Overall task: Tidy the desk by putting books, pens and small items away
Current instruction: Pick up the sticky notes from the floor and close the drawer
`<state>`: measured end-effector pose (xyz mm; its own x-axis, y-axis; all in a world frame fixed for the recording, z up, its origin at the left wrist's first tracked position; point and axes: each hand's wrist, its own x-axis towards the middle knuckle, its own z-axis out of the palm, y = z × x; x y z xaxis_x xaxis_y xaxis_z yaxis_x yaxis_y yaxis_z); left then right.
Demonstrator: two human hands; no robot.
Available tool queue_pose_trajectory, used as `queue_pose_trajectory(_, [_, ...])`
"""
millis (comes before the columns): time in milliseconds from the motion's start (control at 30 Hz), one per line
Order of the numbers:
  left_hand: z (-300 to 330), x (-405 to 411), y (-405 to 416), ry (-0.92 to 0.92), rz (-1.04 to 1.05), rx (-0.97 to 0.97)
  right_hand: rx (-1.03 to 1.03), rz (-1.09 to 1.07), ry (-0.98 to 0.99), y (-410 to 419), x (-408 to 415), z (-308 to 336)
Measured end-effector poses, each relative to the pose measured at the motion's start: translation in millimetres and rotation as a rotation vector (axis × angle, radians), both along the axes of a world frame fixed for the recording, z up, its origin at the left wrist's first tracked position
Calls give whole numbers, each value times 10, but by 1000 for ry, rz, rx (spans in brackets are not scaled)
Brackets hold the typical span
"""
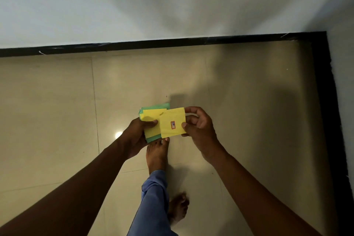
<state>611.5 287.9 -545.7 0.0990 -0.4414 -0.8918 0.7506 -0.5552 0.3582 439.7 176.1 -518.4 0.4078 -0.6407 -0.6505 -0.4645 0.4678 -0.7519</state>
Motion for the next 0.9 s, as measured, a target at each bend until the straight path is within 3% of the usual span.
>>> queue_pose_trajectory(300, [1063,-206,-41,209,103,-115,-236,-21,95,261,108,860])
queue_pose_trajectory(467, [1983,-385,-73,135,-27,-177,-544,11,310,462,2,1630])
queue_pose_trajectory(567, [2533,-552,-34,109,-68,-205,-671,1,333,594,-121,2078])
queue_pose_trajectory(633, [2914,-619,-25,107,-91,-229,-556,-63,287,605,-228,2418])
queue_pose_trajectory(733, [3414,-700,-39,102,-156,-265,-228,-192,144,606,-390,2919])
queue_pose_trajectory(900, [4271,-902,-115,24,-356,-325,-226,-246,114,587,-708,3744])
